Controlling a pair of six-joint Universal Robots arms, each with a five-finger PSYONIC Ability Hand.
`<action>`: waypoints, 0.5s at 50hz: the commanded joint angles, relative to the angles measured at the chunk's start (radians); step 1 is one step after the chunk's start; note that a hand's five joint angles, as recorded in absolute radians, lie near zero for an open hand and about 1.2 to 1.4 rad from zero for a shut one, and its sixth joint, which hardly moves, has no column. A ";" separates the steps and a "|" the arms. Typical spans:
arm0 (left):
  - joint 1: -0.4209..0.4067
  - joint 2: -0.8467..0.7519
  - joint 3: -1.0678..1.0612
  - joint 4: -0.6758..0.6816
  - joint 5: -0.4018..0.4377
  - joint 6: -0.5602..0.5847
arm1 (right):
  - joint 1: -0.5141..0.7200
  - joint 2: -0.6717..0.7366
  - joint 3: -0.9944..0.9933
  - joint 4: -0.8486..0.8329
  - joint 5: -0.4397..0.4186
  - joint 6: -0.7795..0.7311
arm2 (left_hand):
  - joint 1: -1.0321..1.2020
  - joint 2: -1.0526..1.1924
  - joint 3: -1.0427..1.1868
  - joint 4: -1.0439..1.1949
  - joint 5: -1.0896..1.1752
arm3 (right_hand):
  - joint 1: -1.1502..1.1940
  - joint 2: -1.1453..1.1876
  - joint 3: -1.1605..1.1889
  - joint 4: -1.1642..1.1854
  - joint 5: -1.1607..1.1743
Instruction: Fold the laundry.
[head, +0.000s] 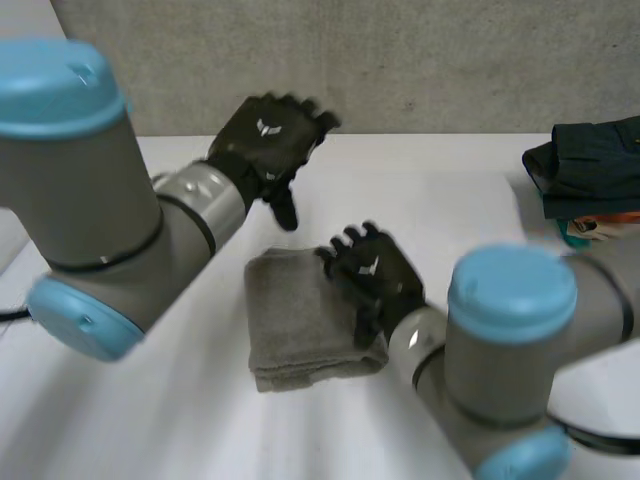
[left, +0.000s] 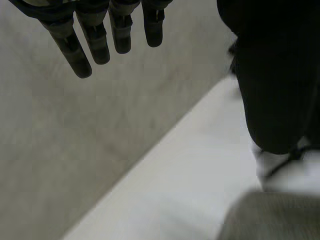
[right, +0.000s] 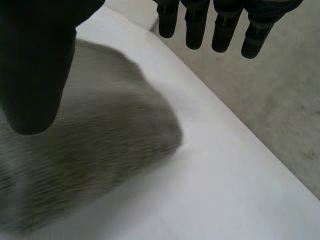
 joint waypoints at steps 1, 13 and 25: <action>0.027 0.004 0.051 -0.036 0.351 -0.009 | 0.068 0.074 0.141 -0.171 0.000 -0.046 | -0.013 -0.034 -0.037 -0.030 -0.048 | -0.028 -0.036 -0.033 -0.034 -0.047; 0.026 0.001 0.046 -0.082 0.438 -0.012 | 0.068 0.197 0.086 -0.321 0.000 -0.072 | -0.013 -0.034 -0.037 -0.030 -0.048 | -0.028 -0.036 -0.033 -0.034 -0.047; 0.026 0.001 0.046 -0.082 0.438 -0.013 | 0.060 0.247 0.006 -0.334 -0.013 -0.072 | -0.013 -0.034 -0.037 -0.030 -0.048 | 0.849 0.840 0.843 0.843 0.830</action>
